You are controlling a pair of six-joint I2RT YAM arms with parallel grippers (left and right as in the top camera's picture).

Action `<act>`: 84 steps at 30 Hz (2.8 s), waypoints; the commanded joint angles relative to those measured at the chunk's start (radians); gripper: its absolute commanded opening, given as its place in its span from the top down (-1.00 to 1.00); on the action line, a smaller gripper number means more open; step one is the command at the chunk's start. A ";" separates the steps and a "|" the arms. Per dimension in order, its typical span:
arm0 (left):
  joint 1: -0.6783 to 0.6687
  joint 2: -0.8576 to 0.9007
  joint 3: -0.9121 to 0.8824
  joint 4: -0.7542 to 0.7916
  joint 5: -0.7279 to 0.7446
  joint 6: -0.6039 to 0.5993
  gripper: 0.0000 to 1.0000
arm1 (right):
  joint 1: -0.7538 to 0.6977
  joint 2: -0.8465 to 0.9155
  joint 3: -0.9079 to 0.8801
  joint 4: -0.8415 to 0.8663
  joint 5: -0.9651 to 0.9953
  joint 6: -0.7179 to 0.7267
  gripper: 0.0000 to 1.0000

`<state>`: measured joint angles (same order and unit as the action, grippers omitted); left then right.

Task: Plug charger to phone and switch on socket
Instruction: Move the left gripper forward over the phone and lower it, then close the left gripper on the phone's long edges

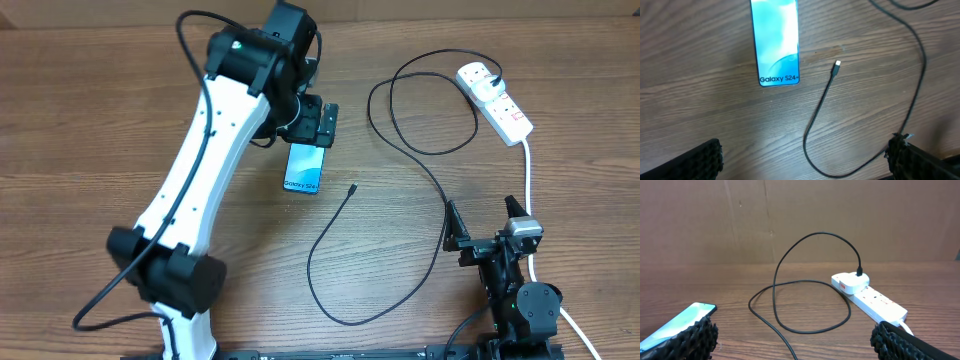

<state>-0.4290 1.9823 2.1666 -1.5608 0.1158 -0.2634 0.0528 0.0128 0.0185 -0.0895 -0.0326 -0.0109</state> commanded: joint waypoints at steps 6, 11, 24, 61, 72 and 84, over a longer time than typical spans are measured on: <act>-0.003 0.148 0.022 -0.003 -0.013 -0.029 -0.99 | -0.003 -0.008 -0.010 0.005 0.013 0.003 -1.00; -0.004 0.237 0.022 0.003 -0.098 -0.102 -0.99 | -0.003 -0.008 -0.010 0.005 0.013 0.003 -1.00; -0.004 0.348 0.022 0.159 -0.100 -0.118 -0.99 | -0.003 -0.008 -0.010 0.005 0.013 0.003 -1.00; -0.015 0.352 -0.285 0.467 -0.171 -0.119 -1.00 | -0.003 -0.008 -0.010 0.005 0.013 0.003 -1.00; -0.026 0.353 -0.300 0.489 -0.175 -0.124 -1.00 | -0.003 -0.008 -0.010 0.005 0.013 0.003 -1.00; -0.023 0.354 -0.333 0.504 -0.183 -0.155 -1.00 | -0.003 -0.008 -0.010 0.005 0.013 0.003 -1.00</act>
<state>-0.4503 2.3196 1.8523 -1.0565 -0.0463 -0.3946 0.0528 0.0128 0.0185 -0.0902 -0.0326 -0.0105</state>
